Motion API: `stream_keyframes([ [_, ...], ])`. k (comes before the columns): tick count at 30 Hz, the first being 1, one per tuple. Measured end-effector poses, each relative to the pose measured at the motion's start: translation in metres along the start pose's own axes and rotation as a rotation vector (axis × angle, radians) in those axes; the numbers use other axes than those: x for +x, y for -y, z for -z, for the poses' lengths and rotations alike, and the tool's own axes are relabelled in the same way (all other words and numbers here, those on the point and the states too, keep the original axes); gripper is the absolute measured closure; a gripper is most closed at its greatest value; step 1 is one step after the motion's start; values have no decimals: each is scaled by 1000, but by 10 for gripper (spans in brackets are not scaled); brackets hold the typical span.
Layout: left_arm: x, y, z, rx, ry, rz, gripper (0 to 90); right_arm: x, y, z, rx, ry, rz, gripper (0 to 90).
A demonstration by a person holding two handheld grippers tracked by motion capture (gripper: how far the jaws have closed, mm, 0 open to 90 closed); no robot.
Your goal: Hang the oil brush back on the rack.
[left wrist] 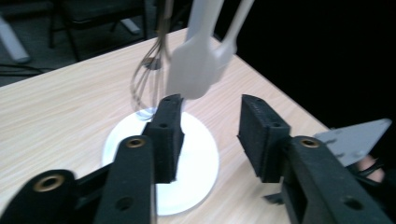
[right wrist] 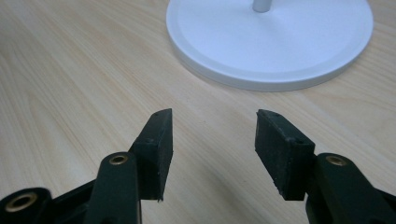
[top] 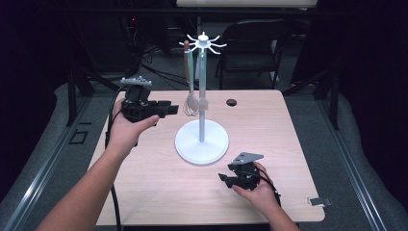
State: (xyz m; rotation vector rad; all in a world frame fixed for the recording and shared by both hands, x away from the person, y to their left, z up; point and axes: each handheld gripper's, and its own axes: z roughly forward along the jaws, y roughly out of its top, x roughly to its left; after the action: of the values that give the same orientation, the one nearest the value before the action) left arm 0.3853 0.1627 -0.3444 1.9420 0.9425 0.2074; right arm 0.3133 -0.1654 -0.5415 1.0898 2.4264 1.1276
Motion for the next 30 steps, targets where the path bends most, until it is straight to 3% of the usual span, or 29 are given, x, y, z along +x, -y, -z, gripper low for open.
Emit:
stream_keyframes([
  [6,7,35,6,-13,-42,-8,521,-8,0,6,-23,17,-22,464],
  [12,15,79,9,-20,-56,33,469,-12,0,11,-36,29,-36,463],
  [17,18,115,5,0,-81,43,440,-14,0,13,-41,34,-40,459],
  [20,19,138,-2,23,-93,55,434,-15,0,13,-44,34,-41,457],
  [22,19,156,-12,58,-79,42,434,-15,0,13,-47,32,-41,456],
  [26,18,182,-27,79,-75,71,427,-16,1,12,-41,36,-36,455],
  [30,20,200,-40,119,-115,29,419,-15,1,12,-31,32,-29,454],
])
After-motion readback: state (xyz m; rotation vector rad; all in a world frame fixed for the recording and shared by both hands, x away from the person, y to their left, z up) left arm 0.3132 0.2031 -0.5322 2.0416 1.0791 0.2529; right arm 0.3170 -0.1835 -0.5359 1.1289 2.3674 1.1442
